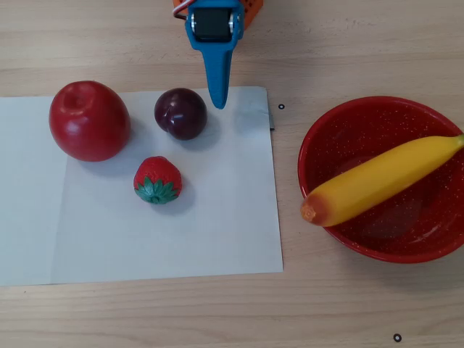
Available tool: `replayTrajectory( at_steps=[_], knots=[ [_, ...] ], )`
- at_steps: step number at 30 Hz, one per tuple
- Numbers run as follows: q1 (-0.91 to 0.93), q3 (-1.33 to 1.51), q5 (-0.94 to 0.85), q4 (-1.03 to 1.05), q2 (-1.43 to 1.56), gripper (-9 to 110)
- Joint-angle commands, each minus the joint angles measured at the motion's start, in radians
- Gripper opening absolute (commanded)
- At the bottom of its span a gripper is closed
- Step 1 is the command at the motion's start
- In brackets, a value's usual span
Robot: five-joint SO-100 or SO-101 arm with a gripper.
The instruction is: Grasp the banana and put it in the red bowl
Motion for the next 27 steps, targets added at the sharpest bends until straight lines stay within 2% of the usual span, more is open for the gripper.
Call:
replayTrajectory(
  at_steps=[1, 27],
  knots=[
    [-0.025, 0.014, -0.02, 0.002, 0.014, 0],
    [-0.025, 0.014, -0.031, 0.011, 0.012, 0]
  ],
)
